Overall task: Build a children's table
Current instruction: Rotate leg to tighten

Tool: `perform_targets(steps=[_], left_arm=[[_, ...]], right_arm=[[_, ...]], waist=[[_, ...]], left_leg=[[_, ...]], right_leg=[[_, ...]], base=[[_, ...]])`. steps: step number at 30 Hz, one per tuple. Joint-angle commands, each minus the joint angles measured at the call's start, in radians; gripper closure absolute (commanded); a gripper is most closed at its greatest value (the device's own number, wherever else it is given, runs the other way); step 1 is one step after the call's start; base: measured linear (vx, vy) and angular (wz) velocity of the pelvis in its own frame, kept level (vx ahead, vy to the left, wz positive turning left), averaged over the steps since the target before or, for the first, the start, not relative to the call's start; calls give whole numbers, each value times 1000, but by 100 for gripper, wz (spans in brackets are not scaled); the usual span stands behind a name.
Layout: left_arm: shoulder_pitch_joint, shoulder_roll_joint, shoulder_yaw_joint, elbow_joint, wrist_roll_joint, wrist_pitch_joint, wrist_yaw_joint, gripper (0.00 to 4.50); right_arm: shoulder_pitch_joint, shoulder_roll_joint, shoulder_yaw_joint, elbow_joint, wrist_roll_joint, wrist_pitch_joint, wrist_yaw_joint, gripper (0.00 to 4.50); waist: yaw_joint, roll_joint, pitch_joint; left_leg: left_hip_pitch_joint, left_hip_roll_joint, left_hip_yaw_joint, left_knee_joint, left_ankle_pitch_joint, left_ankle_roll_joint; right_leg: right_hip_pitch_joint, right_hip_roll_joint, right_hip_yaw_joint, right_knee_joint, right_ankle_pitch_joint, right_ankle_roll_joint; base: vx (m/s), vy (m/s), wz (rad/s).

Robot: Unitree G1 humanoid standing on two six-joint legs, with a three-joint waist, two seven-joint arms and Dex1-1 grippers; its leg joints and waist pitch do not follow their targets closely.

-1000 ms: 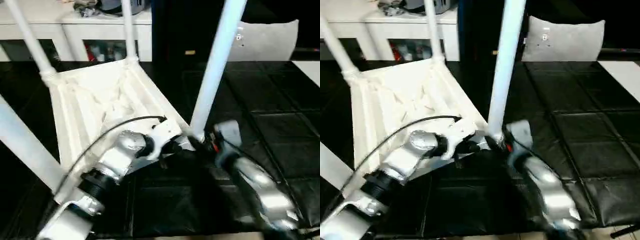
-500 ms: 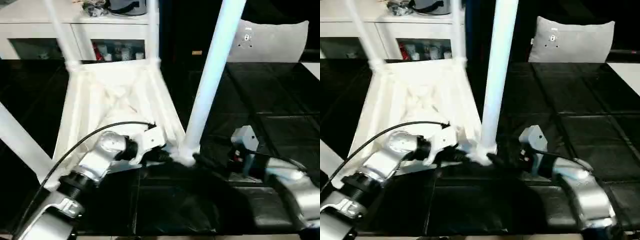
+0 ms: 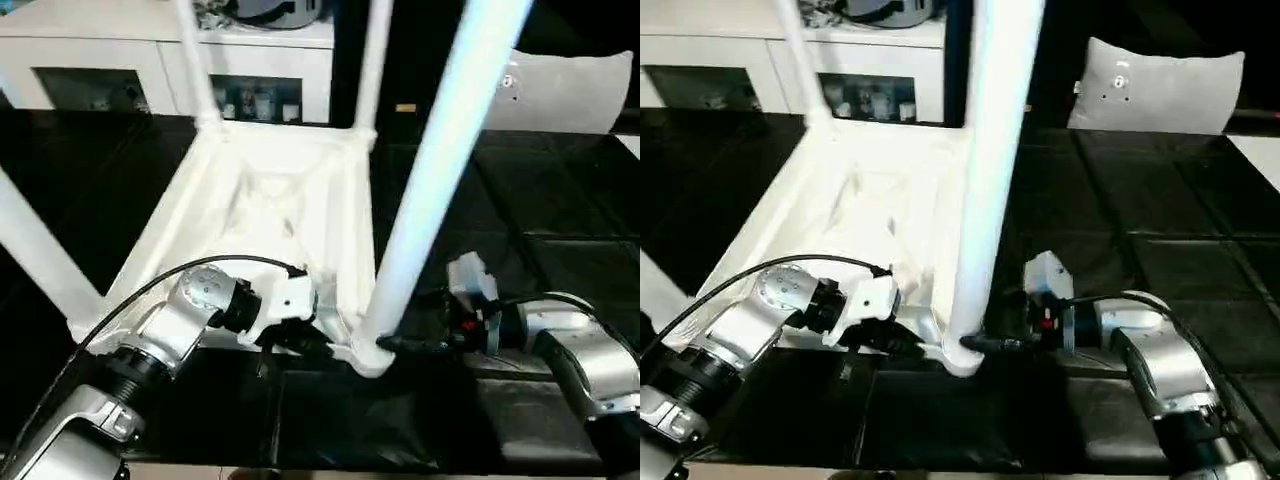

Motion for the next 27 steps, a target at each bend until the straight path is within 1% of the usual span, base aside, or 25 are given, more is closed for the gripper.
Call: perform_targets(steps=[1,2,3,6,7,9,12,14,15,16,18,19,20,21,22,23,24,25,26,27], left_arm=[[-4,-11,-26,-26,0,-22,-37,450],[-5,-12,-27,-26,0,-21,-38,450],[-5,-12,-28,-27,0,-21,-38,450],[-7,-10,-29,-25,0,-25,-42,450],[-7,-10,-29,-25,0,-25,-42,450],[-7,-9,-28,-22,1,-29,-44,450],[-5,-9,-22,-19,1,-26,-40,450],[-1,-16,-8,-20,-3,-6,-20,450],[0,-29,6,-24,-3,29,17,450],[-2,-42,16,-27,2,65,55,450],[-6,-53,23,-26,10,94,92,450],[-7,-68,33,-30,10,127,125,450],[-7,-70,34,-30,10,131,129,450],[-11,-106,53,-41,10,208,200,450],[-14,-121,55,-46,16,242,229,450],[-15,-123,55,-47,17,248,235,450],[-21,-141,57,-47,26,278,263,450],[-30,-162,60,-44,33,307,294,450],[-33,-170,61,-42,36,317,305,450],[-51,-230,75,-32,44,377,383,450]], right_arm=[[-9,-17,17,1,15,15,36,178],[-9,-19,25,2,14,18,42,187],[-8,-19,27,3,14,18,44,187],[-9,-25,38,10,10,22,58,222],[-9,-25,38,10,10,22,58,222],[-10,-26,38,12,9,29,64,242],[-5,-28,38,3,10,42,68,251],[8,-27,40,-16,15,62,58,255],[26,-16,37,-39,22,87,20,257],[41,-3,35,-60,31,111,-14,257],[51,15,34,-81,36,151,-65,257],[60,36,33,-96,33,171,-110,257],[61,39,33,-98,33,174,-115,257],[73,99,33,-112,-19,184,-248,257],[74,129,34,-113,-50,199,-316,257],[74,134,35,-112,-56,203,-330,257],[69,166,32,-108,-82,227,-400,257],[62,201,25,-103,-99,257,-470,259],[59,213,22,-101,-104,267,-494,259],[37,295,-10,-89,-127,330,-649,259]], waist=[[-5,-14,-65],[-4,-17,-65],[-4,-17,-65],[-3,-16,-65],[-4,-16,-64],[-3,-17,-64],[-3,-18,-65],[-3,-18,-66],[-2,-11,-66],[-4,-10,-65],[-4,-13,-63],[-8,-14,-58],[-9,-10,-56],[-11,-12,-52],[-16,-10,-44],[-24,-13,-39],[-34,-14,-40],[-49,-7,-41],[-56,-8,-41],[-67,-4,-41]], left_leg=[[32,112,-40,-65,-67,124],[32,111,-40,-65,-67,121],[32,110,-40,-65,-66,120],[33,110,-39,-65,-72,116],[32,110,-39,-66,-80,111],[32,110,-38,-66,-85,106],[33,110,-38,-66,-80,106],[33,110,-37,-65,-73,110],[33,110,-37,-65,-68,110],[35,112,-37,-67,-69,107],[33,111,-39,-70,-87,100],[33,109,-38,-73,-131,82],[35,109,-37,-75,-153,69],[38,109,-39,-77,-201,38],[42,107,-39,-83,-250,0],[41,103,-46,-87,-307,-38],[38,102,-53,-92,-338,-62],[38,104,-57,-96,-362,-80],[41,105,-59,-98,-379,-90],[43,103,-62,-99,-415,-103]], right_leg=[[20,-109,46,-55,125,-294],[21,-110,46,-55,127,-295],[21,-110,46,-55,127,-295],[20,-111,46,-56,117,-294],[20,-111,46,-58,106,-294],[21,-111,46,-58,98,-295],[21,-110,46,-57,102,-293],[20,-110,46,-56,113,-295],[19,-110,46,-57,123,-294],[19,-108,47,-55,127,-295],[20,-110,46,-58,100,-294],[19,-113,48,-67,35,-291],[16,-115,50,-70,-2,-290],[16,-117,52,-81,-93,-280],[8,-114,55,-88,-185,-267],[10,-119,55,-98,-309,-239],[11,-121,53,-101,-384,-207],[8,-117,52,-101,-396,-190],[3,-115,53,-100,-392,-187],[-1,-114,53,-100,-397,-185]], base=[[0,0,0],[0,0,0],[0,0,0],[0,0,0],[0,0,0],[0,0,0],[0,0,0],[0,0,0],[0,0,0],[0,0,0],[0,0,0],[0,0,0],[0,0,0],[0,0,0],[-52,1,-5],[-52,1,-5],[0,0,0],[0,0,0],[0,0,0],[0,0,0]])
